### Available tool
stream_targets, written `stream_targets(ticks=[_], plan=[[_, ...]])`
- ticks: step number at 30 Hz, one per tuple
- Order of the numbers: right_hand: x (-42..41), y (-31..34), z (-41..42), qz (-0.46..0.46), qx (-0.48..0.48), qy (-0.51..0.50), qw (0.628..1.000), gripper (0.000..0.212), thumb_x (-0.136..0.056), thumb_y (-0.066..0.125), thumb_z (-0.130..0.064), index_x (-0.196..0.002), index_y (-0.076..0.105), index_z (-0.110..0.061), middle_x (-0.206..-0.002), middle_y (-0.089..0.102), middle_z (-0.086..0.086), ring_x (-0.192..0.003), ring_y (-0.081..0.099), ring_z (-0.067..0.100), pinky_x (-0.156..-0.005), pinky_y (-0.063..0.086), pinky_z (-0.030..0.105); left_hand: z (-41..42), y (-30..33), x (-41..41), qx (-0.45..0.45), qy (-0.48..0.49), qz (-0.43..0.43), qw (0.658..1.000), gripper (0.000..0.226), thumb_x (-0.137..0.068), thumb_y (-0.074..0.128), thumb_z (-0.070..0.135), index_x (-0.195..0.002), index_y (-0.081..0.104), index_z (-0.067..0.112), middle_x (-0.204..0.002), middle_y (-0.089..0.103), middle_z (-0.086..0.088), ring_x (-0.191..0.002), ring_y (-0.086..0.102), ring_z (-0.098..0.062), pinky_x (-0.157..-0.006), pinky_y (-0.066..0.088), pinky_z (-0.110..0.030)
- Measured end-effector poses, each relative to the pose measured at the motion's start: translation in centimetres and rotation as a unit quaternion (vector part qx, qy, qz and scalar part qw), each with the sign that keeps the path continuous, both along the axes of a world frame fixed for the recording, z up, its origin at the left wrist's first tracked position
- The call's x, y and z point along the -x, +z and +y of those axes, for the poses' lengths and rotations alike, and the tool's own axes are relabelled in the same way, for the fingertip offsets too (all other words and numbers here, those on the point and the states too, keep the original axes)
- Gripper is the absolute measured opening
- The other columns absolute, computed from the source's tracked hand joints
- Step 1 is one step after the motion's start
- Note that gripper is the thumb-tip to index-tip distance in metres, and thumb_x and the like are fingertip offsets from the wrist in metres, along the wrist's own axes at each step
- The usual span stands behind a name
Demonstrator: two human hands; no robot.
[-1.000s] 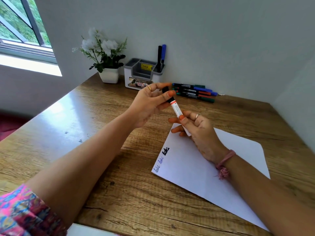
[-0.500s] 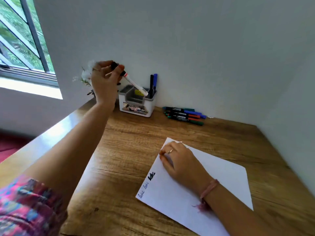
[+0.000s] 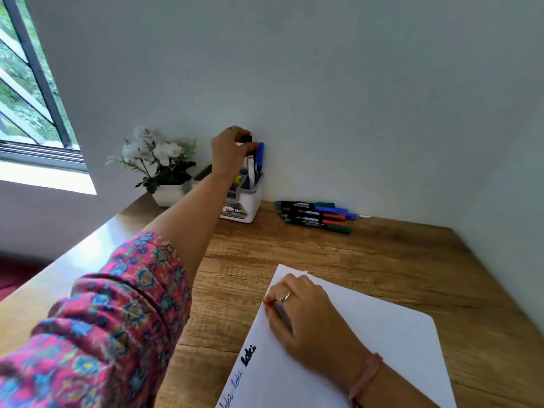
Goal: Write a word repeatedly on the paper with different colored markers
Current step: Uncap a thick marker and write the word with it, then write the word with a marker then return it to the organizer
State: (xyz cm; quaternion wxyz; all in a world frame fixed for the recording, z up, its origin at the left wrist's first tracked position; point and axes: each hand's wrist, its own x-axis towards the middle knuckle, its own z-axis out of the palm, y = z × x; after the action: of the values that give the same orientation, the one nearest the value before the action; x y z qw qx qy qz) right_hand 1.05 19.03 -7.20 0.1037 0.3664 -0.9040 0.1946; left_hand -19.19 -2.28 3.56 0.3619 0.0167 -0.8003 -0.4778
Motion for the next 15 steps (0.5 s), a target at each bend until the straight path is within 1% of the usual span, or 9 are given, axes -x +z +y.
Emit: stream_targets(ticks=[1, 2, 4, 5, 7, 9, 11, 13, 15], plan=[[0.0, 0.0, 0.0, -0.002, 0.0, -0.001, 1.0, 0.039, -0.091, 0.028, -0.042, -0.103, 0.06, -0.024, -0.102, 0.057, -0.008, -0.091, 0.047, 0.008, -0.08, 0.041, 0.025, 0.0, -0.3, 0.3, 0.011, 0.004, -0.012, 1.0, 0.031, -0.078, 0.074, 0.011, -0.105, 0.066, 0.0, -0.103, 0.068, -0.009, -0.091, 0.063, -0.018, -0.072, 0.042, -0.003], [0.0, 0.0, 0.0, -0.003, 0.002, -0.001, 1.0, 0.039, -0.091, 0.028, -0.043, -0.104, 0.06, -0.024, -0.103, 0.057, -0.009, -0.092, 0.047, 0.008, -0.08, 0.041, 0.024, -0.1, -0.6, 0.6, 0.019, 0.006, -0.026, 0.999, 0.032, -0.078, 0.074, 0.012, -0.107, 0.067, 0.001, -0.106, 0.068, -0.011, -0.094, 0.065, -0.021, -0.077, 0.045, -0.01], [0.1, -0.1, 0.0, -0.003, 0.002, -0.002, 1.0, 0.036, -0.092, 0.03, -0.042, -0.103, 0.059, -0.024, -0.102, 0.057, -0.009, -0.092, 0.047, 0.008, -0.08, 0.041, 0.025, -0.4, -1.0, 1.0, 0.035, 0.005, -0.054, 0.998, 0.037, -0.078, 0.074, 0.015, -0.113, 0.066, 0.005, -0.11, 0.067, -0.013, -0.096, 0.065, -0.022, -0.084, 0.048, -0.02], [0.1, -0.1, 0.0, -0.001, 0.0, -0.002, 1.0, 0.035, -0.092, 0.031, -0.041, -0.103, 0.059, -0.024, -0.102, 0.057, -0.008, -0.092, 0.047, 0.009, -0.08, 0.042, 0.026, -0.6, -1.2, 1.2, 0.044, 0.004, -0.063, 0.997, 0.04, -0.079, 0.074, 0.017, -0.116, 0.065, 0.007, -0.111, 0.066, -0.014, -0.093, 0.064, -0.021, -0.085, 0.049, -0.022], [0.1, -0.1, -0.1, 0.002, 0.0, 0.0, 1.0, 0.033, -0.092, 0.032, -0.04, -0.101, 0.059, -0.022, -0.1, 0.057, -0.007, -0.09, 0.047, 0.01, -0.079, 0.042, 0.028, -0.9, -1.2, 1.2, 0.047, 0.008, -0.058, 0.997, 0.045, -0.08, 0.073, 0.023, -0.122, 0.062, 0.01, -0.113, 0.061, -0.014, -0.088, 0.058, -0.017, -0.083, 0.047, -0.02], [0.1, -0.2, -0.1, 0.008, 0.004, 0.0, 1.0, 0.031, -0.092, 0.034, -0.038, -0.099, 0.059, -0.022, -0.098, 0.057, -0.007, -0.088, 0.048, 0.01, -0.077, 0.042, 0.028, -0.8, -1.0, 0.8, 0.036, 0.031, -0.03, 0.998, 0.047, -0.083, 0.07, 0.029, -0.125, 0.058, 0.012, -0.115, 0.055, -0.012, -0.088, 0.054, -0.014, -0.079, 0.042, -0.017], [0.1, -0.2, 0.0, 0.013, 0.004, -0.001, 1.0, 0.029, -0.093, 0.035, -0.037, -0.098, 0.059, -0.022, -0.097, 0.056, -0.008, -0.087, 0.048, 0.011, -0.077, 0.043, 0.029, -0.4, -0.9, 0.2, 0.041, 0.055, 0.023, 0.997, 0.042, -0.085, 0.067, 0.032, -0.123, 0.058, 0.013, -0.111, 0.05, -0.01, -0.088, 0.051, -0.014, -0.079, 0.043, -0.021], [0.1, -0.2, 0.0, 0.016, 0.004, -0.004, 1.0, 0.028, -0.093, 0.035, -0.037, -0.097, 0.059, -0.022, -0.096, 0.056, -0.008, -0.087, 0.048, 0.011, -0.076, 0.043, 0.031, 0.4, -0.9, -0.9, 0.077, 0.046, 0.074, 0.993, 0.035, -0.087, 0.064, 0.03, -0.117, 0.059, 0.012, -0.103, 0.048, -0.007, -0.088, 0.049, -0.014, -0.079, 0.044, -0.023], [0.1, -0.2, 0.0, 0.02, 0.003, -0.006, 1.0, 0.027, -0.093, 0.036, -0.037, -0.096, 0.058, -0.022, -0.096, 0.056, -0.007, -0.087, 0.048, 0.012, -0.076, 0.043, 0.031, 1.6, -1.4, -2.1, 0.147, 0.005, 0.099, 0.984, 0.028, -0.089, 0.062, 0.026, -0.112, 0.061, 0.009, -0.101, 0.049, -0.009, -0.087, 0.049, -0.013, -0.081, 0.041, -0.02]])
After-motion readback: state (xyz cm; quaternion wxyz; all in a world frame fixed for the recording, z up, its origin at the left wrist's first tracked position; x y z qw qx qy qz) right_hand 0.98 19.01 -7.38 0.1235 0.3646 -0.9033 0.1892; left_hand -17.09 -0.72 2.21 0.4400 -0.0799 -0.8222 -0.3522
